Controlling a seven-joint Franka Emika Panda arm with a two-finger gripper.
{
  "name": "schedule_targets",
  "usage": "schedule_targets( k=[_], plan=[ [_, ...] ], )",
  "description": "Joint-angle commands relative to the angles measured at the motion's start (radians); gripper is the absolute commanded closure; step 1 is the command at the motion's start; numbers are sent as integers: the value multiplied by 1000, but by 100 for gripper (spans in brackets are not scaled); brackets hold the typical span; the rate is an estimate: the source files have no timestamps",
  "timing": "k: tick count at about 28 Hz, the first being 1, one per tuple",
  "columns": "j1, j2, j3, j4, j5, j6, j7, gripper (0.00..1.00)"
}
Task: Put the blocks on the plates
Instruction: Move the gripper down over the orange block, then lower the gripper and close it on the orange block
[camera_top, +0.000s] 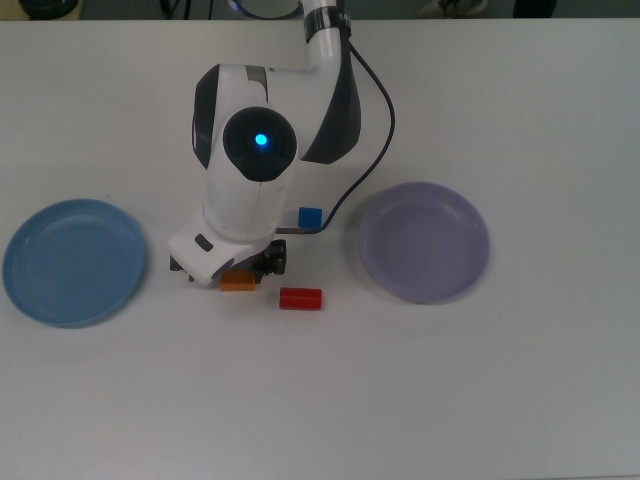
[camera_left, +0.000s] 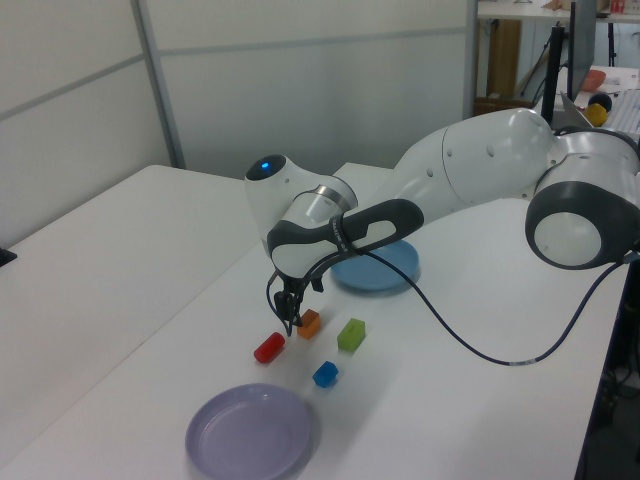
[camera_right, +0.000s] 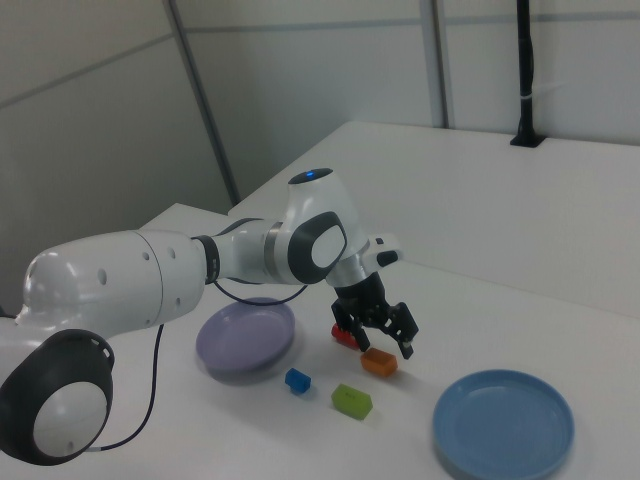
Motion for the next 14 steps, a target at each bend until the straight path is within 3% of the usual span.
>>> schedule_targets(
  k=[1,14],
  plan=[
    [1,-6,-4,-28,-16,23,-18,0],
    [4,-12,1,-25,-8,20,-15,0]
  ],
)
